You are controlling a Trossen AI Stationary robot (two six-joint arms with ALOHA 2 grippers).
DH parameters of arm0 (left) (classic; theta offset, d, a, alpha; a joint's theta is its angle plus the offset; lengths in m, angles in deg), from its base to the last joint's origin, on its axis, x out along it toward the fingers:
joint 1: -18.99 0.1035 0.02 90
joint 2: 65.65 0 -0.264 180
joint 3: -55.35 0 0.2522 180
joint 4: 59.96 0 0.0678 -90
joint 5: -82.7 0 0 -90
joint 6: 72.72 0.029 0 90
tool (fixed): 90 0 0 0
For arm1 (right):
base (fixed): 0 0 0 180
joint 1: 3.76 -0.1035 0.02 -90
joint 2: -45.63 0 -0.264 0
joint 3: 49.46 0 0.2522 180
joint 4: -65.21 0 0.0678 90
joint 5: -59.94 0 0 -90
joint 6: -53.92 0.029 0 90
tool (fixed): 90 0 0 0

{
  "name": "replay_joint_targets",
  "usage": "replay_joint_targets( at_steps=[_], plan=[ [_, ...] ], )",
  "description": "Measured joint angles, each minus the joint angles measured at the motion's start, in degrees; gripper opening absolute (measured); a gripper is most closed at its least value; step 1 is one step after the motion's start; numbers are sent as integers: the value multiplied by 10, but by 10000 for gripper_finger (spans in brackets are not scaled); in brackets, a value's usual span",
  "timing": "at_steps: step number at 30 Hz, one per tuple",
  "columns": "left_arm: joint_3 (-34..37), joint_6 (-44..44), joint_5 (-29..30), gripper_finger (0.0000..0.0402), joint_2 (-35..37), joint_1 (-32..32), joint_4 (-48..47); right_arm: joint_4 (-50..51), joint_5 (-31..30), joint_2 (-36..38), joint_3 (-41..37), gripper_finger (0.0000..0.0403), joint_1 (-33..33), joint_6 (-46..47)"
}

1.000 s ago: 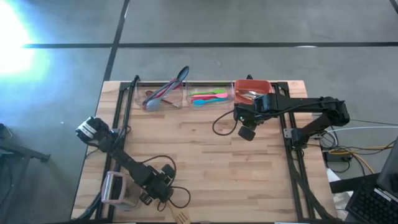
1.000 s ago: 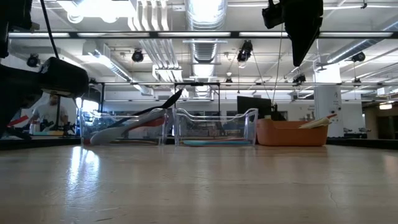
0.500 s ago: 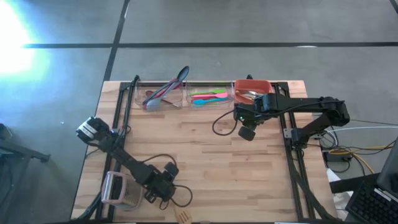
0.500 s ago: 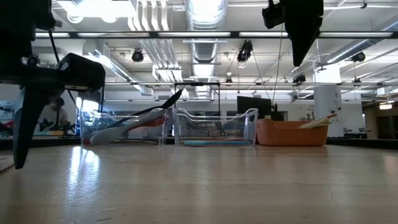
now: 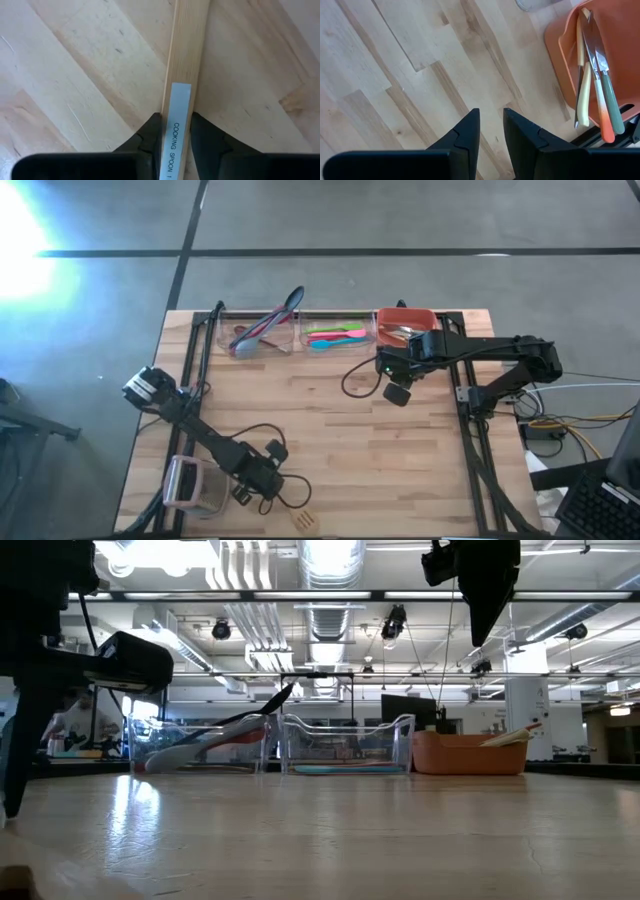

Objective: Pick & Place Kitchen Items
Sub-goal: Put the brown slotted spoon into the left transparent bin

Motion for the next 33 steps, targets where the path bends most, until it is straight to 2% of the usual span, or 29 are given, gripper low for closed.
replay_joint_targets(
  at_steps=[11, 19, 27, 33],
  plan=[
    [0, 6, 3, 79, 41, 0, -2, 1, 0, 0, 0, 91, 0, 0],
    [2, 4, 7, 79, 86, 8, -9, 1, 0, 0, 0, 78, 0, 0],
    [2, -5, 3, 79, 87, 14, -14, 1, 0, 0, 0, 70, 0, 0],
    [1, -38, 3, 79, 95, 34, -50, 1, 0, 0, 0, 81, 0, 0]
  ],
)
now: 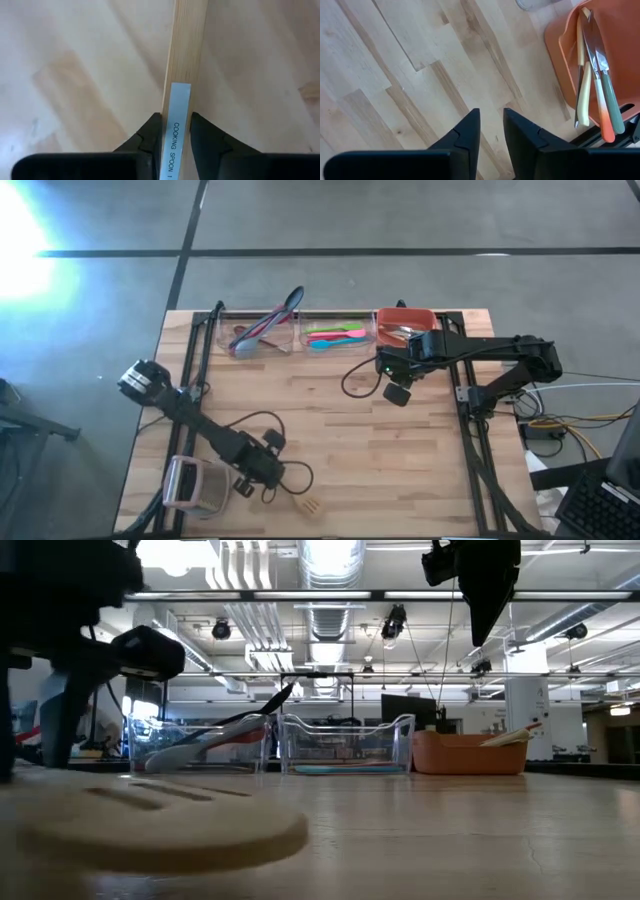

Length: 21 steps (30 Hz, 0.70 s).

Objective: Pick & Place Kitchen Items
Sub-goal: Put the brown slotted spoon into the left transparent bin

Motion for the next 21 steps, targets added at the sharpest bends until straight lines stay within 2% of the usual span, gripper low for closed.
replay_joint_targets(
  at_steps=[6, 12, 21],
  plan=[
    [0, -15, 5, 79, 34, 34, -25, 1, 0, 0, 0, 92, 0, 2],
    [0, -8, 42, 79, 93, 73, -56, 19, 1, 11, 0, 89, 0, 5],
    [-1, 15, 101, 79, 203, 179, -102, -12, -15, 70, -13, 68, 0, 18]
  ],
)
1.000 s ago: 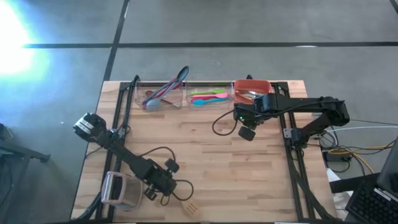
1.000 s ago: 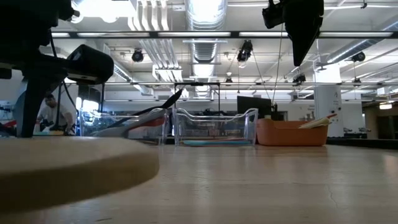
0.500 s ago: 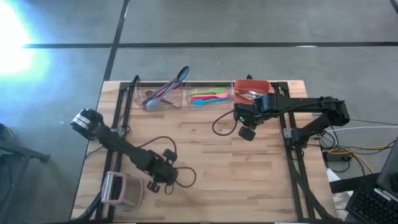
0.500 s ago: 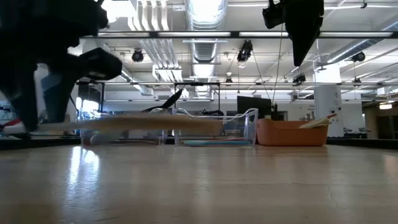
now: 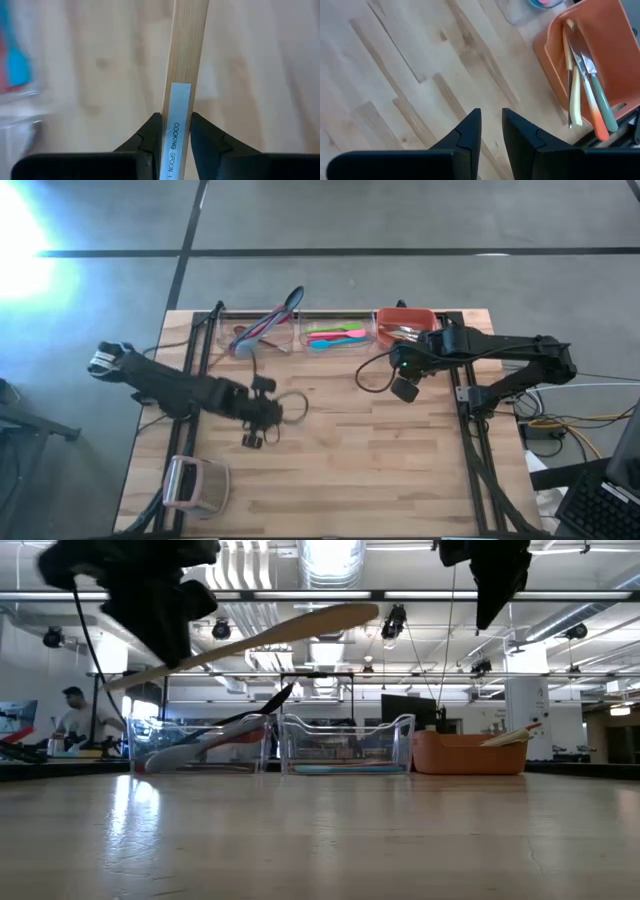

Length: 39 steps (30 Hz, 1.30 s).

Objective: Pick & Place Kitchen Items
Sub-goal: Put the brown slotted spoon into the left transparent bin

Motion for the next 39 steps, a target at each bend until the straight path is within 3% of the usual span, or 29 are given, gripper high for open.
replay_joint_targets(
  at_steps=[6, 14, 26, 39],
  plan=[
    [0, 23, 31, 79, 57, 101, 3, -36, -3, 36, -40, 63, 0, 0],
    [0, 53, 30, 79, 100, 243, 29, -61, -2, 58, -113, 70, 0, 0],
    [3, 86, -64, 79, 100, 456, 105, -78, 0, 62, -168, 86, 0, -7],
    [136, 81, -110, 79, 100, 581, 247, -113, 0, 63, -168, 72, 0, -40]
  ],
)
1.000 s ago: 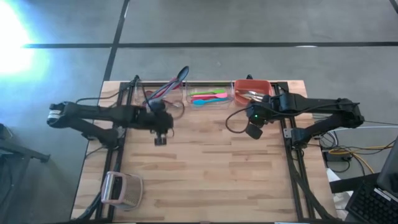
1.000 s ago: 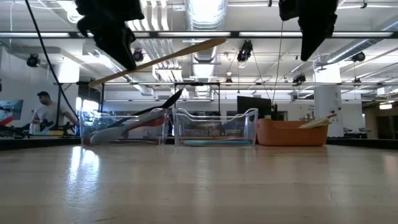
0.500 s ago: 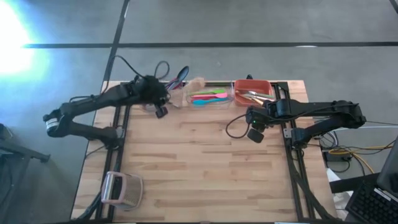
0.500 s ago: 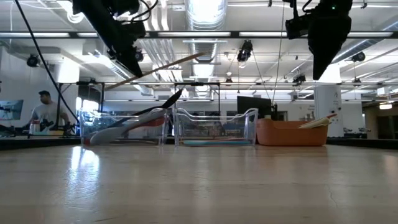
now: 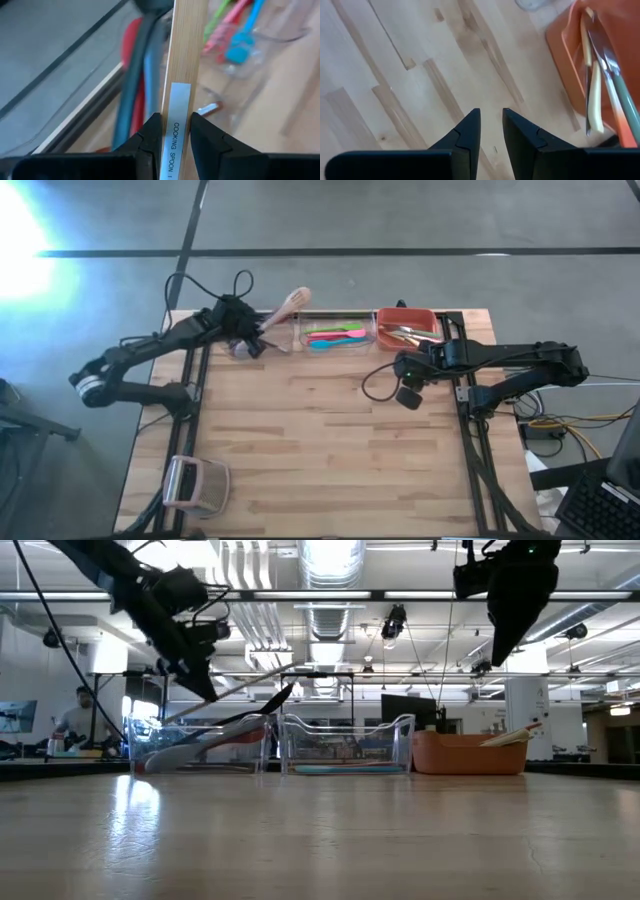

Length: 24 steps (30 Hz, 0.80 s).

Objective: Pick & Place Kitchen Items
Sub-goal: Put the brown slotted spoon into the left transparent bin

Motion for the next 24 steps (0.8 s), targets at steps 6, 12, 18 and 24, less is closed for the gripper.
replay_joint_targets(
  at_steps=[6, 12, 18, 24],
  plan=[
    [47, 38, 16, 79, 0, 29, 67, -10, 0, 0, 0, 80, 0, -6],
    [70, 76, 31, 79, 0, 31, 84, -11, 0, 0, 0, 86, 1, -6],
    [80, 113, 35, 79, 0, 32, 75, -12, 0, 0, 0, 78, 1, -8],
    [80, 127, 54, 79, -10, 34, 76, -14, 0, 0, 0, 76, 0, -6]
  ],
)
